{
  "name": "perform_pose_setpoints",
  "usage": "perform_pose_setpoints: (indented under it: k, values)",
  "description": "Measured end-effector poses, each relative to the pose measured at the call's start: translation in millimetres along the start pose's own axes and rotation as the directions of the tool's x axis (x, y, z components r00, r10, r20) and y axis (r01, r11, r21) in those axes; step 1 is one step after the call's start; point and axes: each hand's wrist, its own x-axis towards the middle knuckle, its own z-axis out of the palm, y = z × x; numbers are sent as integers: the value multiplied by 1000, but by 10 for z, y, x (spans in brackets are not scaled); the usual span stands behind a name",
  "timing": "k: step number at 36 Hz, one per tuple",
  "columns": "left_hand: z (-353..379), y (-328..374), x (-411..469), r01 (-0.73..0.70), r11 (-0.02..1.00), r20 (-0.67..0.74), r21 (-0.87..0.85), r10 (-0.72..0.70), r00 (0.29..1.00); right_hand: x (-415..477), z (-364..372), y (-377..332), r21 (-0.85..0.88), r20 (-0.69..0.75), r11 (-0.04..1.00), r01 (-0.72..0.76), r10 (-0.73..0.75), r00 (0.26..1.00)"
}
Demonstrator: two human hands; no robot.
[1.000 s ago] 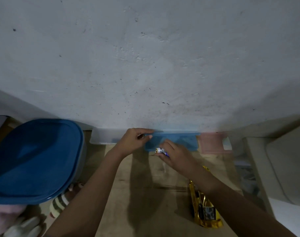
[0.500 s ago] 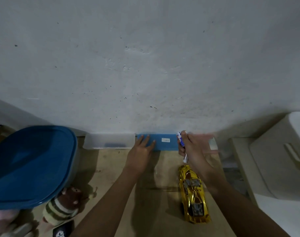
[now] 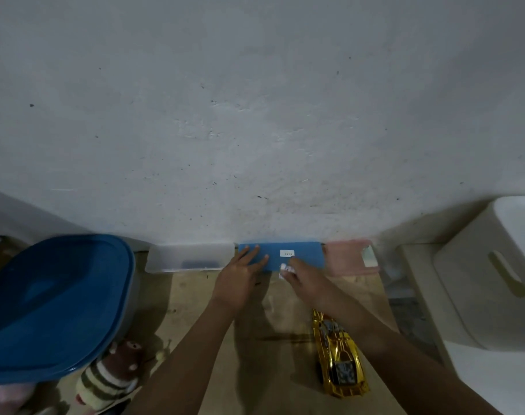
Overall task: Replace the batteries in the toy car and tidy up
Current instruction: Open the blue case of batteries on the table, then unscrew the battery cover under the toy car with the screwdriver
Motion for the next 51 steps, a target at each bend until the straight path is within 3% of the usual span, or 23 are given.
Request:
perform_pose_setpoints:
  k: [3,6,12,15,21,28,31,34,36,39,43,45,48,51]
  values:
    - [-11,-109,33,-66,998,2,-21,66,998,81,88,-21,-284,116,953,103,-73,991]
    - [1,-182,39,-109,993,-26,-40,108,994,138,176,19,-542,149,816,202,-143,978]
    - [13,-211,33,-94,991,-76,-97,87,993,130,201,79,-681,149,700,215,-156,977]
    - [-20,-127,9,-31,994,-34,-105,28,999,87,184,69,-694,140,689,209,-157,978]
    - [-126,26,42,78,996,50,-48,-75,996,-2,143,28,-625,38,769,134,-141,989]
    - [-296,-36,-84,224,934,89,-278,-207,974,-24,71,-117,-520,-70,852,69,-123,990]
    - [-385,-129,-250,257,882,43,-396,-262,964,19,101,-253,-465,-126,881,91,-168,978]
    - [-453,-263,-465,338,783,-109,-523,-455,884,113,194,-469,-382,-152,912,149,-221,963]
    - [-439,-385,-623,396,692,-199,-604,-612,766,216,312,-616,-342,-124,916,210,-266,956]
    - [-388,-572,-811,516,577,-199,-633,-766,612,390,537,-832,-303,-90,915,266,-306,948]
    - [-306,-684,-894,487,597,-221,-638,-747,627,624,794,-1122,-360,30,864,353,-368,930]
    - [-291,-745,-863,503,558,-174,-660,-765,620,744,908,-1207,-412,74,837,362,-365,928]
    - [-252,-860,-816,458,493,-112,-740,-761,639,881,1064,-1243,-528,93,758,384,-398,913]
    - [-247,-913,-811,465,456,-93,-759,-783,616,963,1125,-1258,-602,59,701,382,-438,897]
